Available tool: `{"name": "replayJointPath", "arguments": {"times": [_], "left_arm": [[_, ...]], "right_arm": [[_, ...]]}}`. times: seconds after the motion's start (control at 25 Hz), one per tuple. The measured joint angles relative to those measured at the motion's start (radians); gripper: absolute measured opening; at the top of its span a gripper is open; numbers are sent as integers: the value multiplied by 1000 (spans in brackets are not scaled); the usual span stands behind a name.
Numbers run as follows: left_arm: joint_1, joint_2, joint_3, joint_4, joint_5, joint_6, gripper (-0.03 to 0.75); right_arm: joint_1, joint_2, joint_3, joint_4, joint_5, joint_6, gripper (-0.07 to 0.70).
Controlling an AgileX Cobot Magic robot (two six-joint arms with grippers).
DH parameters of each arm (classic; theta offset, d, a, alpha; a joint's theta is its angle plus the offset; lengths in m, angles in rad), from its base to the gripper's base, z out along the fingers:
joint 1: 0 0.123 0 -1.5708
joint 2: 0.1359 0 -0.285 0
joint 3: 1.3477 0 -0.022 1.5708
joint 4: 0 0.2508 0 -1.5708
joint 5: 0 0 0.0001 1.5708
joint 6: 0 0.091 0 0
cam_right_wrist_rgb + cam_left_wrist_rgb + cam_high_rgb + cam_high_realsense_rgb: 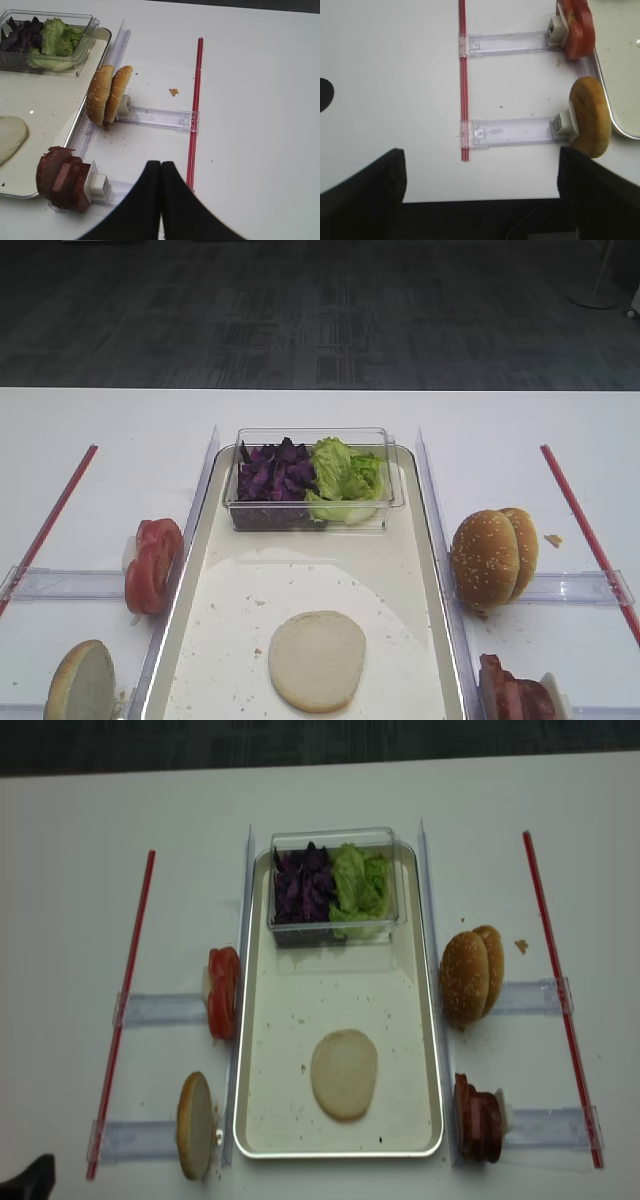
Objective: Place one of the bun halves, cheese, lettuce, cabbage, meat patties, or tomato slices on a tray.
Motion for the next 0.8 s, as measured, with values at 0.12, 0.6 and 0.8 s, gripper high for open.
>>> {"name": "replayJointPath", "arguments": {"times": [0.12,0.6,0.8], "left_arm": [[0,-44,0,5,0,-6,566],[0,-187,0,10,7,-10,566],[0,-187,4,23,7,-10,566]], "right_arm": [[0,0,0,0,0,0,364],[0,0,2,0,0,0,364],[0,0,2,0,0,0,364]]}}
